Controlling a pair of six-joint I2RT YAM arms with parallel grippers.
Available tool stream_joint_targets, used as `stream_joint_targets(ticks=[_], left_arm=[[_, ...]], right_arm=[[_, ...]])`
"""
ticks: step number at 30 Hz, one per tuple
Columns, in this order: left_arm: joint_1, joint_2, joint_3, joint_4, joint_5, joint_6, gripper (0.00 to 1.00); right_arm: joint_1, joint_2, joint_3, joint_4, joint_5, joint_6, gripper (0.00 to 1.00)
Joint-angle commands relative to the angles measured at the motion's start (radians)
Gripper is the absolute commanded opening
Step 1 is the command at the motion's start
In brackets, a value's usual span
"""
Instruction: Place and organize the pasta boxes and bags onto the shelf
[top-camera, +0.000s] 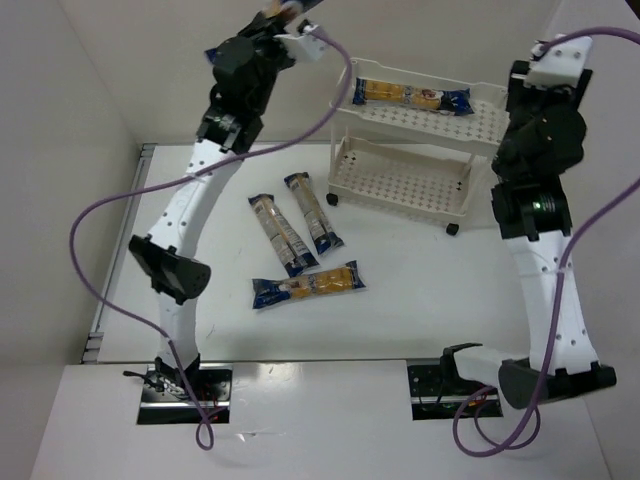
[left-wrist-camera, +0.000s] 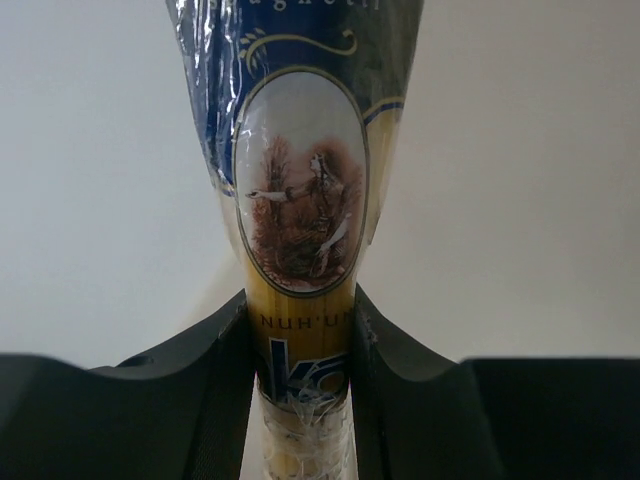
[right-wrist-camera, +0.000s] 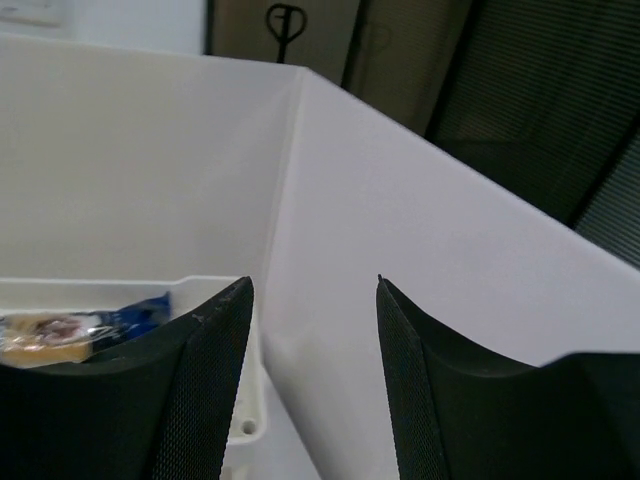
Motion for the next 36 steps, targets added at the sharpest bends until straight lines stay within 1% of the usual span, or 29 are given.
stream_joint_targets(ticks=[1,2,3,4,6,7,9,10,11,13,17,23,26,28,30,32,33,36], left_arm=[[-0.115,0.129,0.263,0.263,0.121,0.209,0.00],[-0.140,0.160,0.303,0.283,0.162,0.227,0.00],[-0.160,0.183,0.346,0.297,0.191,0.249,0.00],[-0.196,0.209,0.346,0.315,0.216,0.249,0.00],[-0.232,0.224,0.334,0.327,0.282,0.249,0.00],[-0.264,0.241,0.325,0.338,0.297,0.263,0.00],[-0.289,0.287,0.325,0.387,0.319,0.295,0.00],[-0.299,0.307,0.344,0.396,0.333,0.310,0.00],[-0.312,0.327,0.401,0.397,0.345,0.326,0.00],[-0.322,0.353,0.401,0.406,0.356,0.377,0.00],[-0.332,0.364,0.380,0.406,0.367,0.415,0.00],[-0.332,0.386,0.371,0.383,0.333,0.404,0.00],[-0.341,0.395,0.360,0.360,0.322,0.382,0.06],[-0.341,0.404,0.360,0.360,0.313,0.346,0.09],[-0.341,0.404,0.360,0.346,0.313,0.335,0.17],[-0.341,0.413,0.360,0.346,0.313,0.310,0.21],[-0.341,0.424,0.360,0.346,0.313,0.310,0.27],[-0.341,0.435,0.369,0.346,0.313,0.287,0.39]], right_arm=[[-0.080,-0.103,-0.066,0.050,-0.017,0.071,0.58],[-0.092,-0.125,-0.086,0.049,-0.017,0.071,0.58],[-0.102,-0.146,-0.105,0.040,-0.032,0.082,0.61],[-0.111,-0.182,-0.138,0.040,-0.055,0.091,0.61],[-0.134,-0.214,-0.171,0.030,-0.069,0.103,0.61],[-0.143,-0.226,-0.194,0.016,-0.078,0.117,0.61],[-0.167,-0.257,-0.214,0.007,-0.079,0.131,0.61],[-0.168,-0.266,-0.233,0.007,-0.091,0.131,0.61],[-0.178,-0.275,-0.234,-0.003,-0.091,0.142,0.61],[-0.191,-0.292,-0.263,-0.012,-0.103,0.154,0.61],[-0.215,-0.329,-0.290,-0.021,-0.137,0.175,0.62],[-0.215,-0.338,-0.300,-0.041,-0.167,0.194,0.62],[-0.224,-0.338,-0.300,-0.052,-0.178,0.194,0.62],[-0.224,-0.338,-0.300,-0.061,-0.203,0.205,0.65],[-0.224,-0.348,-0.309,-0.070,-0.203,0.214,0.65],[-0.224,-0.348,-0.309,-0.079,-0.214,0.214,0.66],[-0.224,-0.348,-0.309,-0.079,-0.214,0.223,0.66],[-0.224,-0.348,-0.309,-0.089,-0.224,0.223,0.66]])
